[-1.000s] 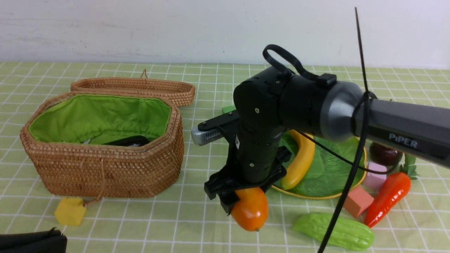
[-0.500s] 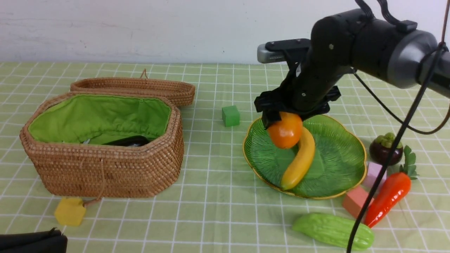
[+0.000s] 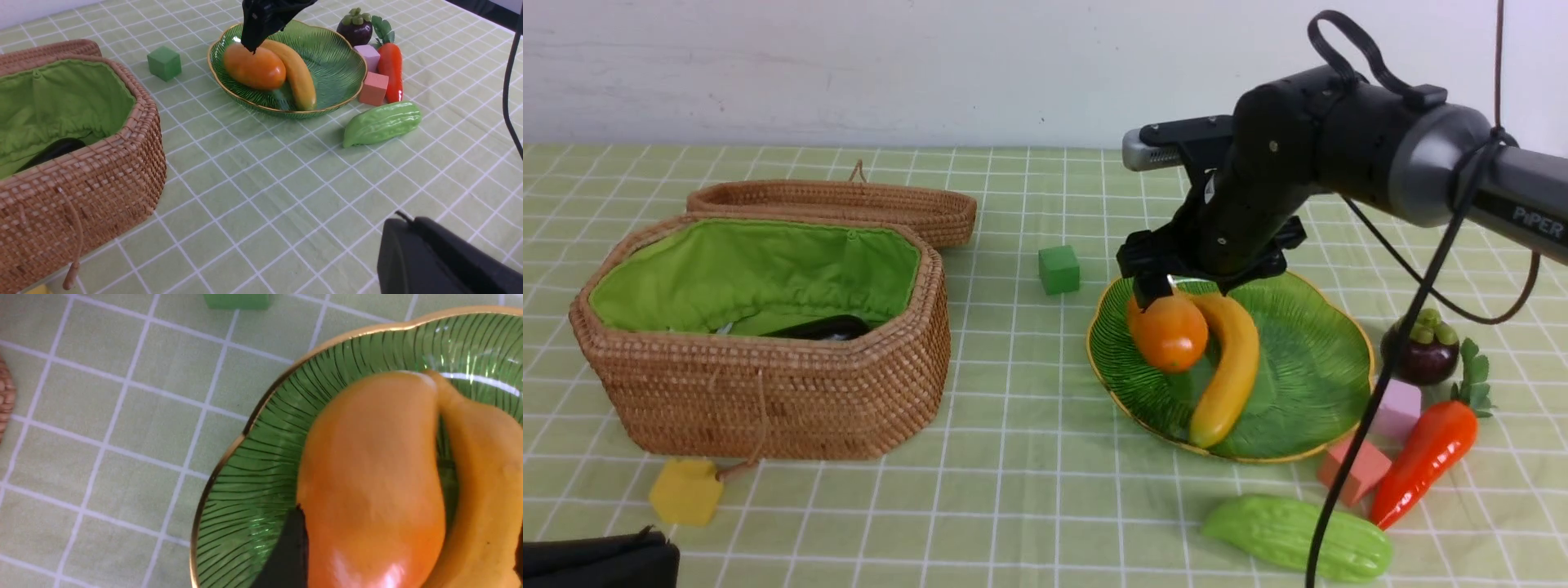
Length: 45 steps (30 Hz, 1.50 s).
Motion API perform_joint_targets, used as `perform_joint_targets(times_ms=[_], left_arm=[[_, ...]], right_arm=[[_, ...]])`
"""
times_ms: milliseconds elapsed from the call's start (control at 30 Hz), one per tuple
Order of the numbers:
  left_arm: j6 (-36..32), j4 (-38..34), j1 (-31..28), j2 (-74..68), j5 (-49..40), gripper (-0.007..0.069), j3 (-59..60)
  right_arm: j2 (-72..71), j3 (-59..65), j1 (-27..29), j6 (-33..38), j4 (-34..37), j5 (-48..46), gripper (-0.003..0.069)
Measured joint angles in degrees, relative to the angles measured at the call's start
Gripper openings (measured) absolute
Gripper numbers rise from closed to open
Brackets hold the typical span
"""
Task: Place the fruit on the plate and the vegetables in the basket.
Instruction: Use the right arm to grab a mango and put it into the right plate, then take a chayote with your right arm and place it on the basket on the left.
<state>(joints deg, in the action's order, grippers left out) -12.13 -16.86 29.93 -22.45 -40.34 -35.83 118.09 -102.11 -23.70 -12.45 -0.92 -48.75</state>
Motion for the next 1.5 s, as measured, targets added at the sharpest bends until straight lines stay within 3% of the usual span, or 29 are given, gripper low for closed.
perform_joint_targets(times_ms=[300, 467, 500, 533, 633, 700, 833, 933, 1033, 1067, 1167, 1233, 1333, 1500], left_arm=[[0.0, 0.0, 0.0, 0.0, 0.5, -0.0013, 0.0], [-1.8, -0.1, 0.0, 0.0, 0.5, -0.0013, 0.0], [-2.0, -0.1, 0.0, 0.0, 0.4, -0.0013, 0.0], [-3.5, -0.2, 0.0, 0.0, -0.4, -0.0013, 0.0], [-7.6, -1.5, 0.0, 0.0, -2.6, -0.0013, 0.0], [-9.4, -2.5, 0.0, 0.0, -3.0, -0.0013, 0.0], [-16.8, -8.5, 0.0, 0.0, -3.1, -0.0013, 0.0], [-25.2, -16.3, 0.0, -0.3, -3.1, -0.0013, 0.0], [-27.9, -19.3, 0.0, -0.3, -3.3, -0.0013, 0.0], [-28.1, -19.4, 0.0, -0.3, -3.3, -0.0013, 0.0], [-30.0, -20.6, 0.0, -0.3, -4.2, -0.0013, 0.0], [-30.0, -20.8, 0.0, -0.3, -4.6, -0.0013, 0.0], [-30.2, -20.8, 0.0, -0.3, -4.6, -0.0013, 0.0], [-30.2, -20.8, 0.0, -0.3, -4.8, -0.0013, 0.0]], right_arm=[[-5.7, -4.4, 0.0, 3.1, -0.5, -16.7, 0.0505], [-13.8, 0.2, -0.1, 11.0, 0.2, -21.3, 0.0199], [-13.8, 0.2, -0.1, 11.0, 0.2, -21.3, 0.0199], [-17.2, 5.0, -0.1, 11.8, 0.5, -21.3, 0.012], [-24.5, 16.2, -0.2, 14.6, 0.4, -21.5, 0.0032], [-27.4, 21.5, -0.2, 16.6, 0.0, -21.6, 0.002], [-33.8, 33.2, -0.2, 25.0, -1.5, -20.7, 0.0046], [-34.5, 41.4, -0.2, 34.0, -1.5, -11.7, 0.0185], [-33.2, 43.8, -0.2, 38.3, -1.2, -7.1, 0.0328], [-33.2, 43.9, -0.2, 38.3, -1.2, -6.8, 0.0328], [-29.8, 44.8, -0.2, 42.3, 0.5, -2.9, 0.052], [-27.8, 44.8, -0.2, 43.7, 0.9, -1.4, 0.0586], [-25.6, 44.8, -0.2, 44.3, 0.9, 0.7, 0.0627], [-22.5, 44.8, -0.2, 44.7, -0.9, 3.7, 0.0591]])
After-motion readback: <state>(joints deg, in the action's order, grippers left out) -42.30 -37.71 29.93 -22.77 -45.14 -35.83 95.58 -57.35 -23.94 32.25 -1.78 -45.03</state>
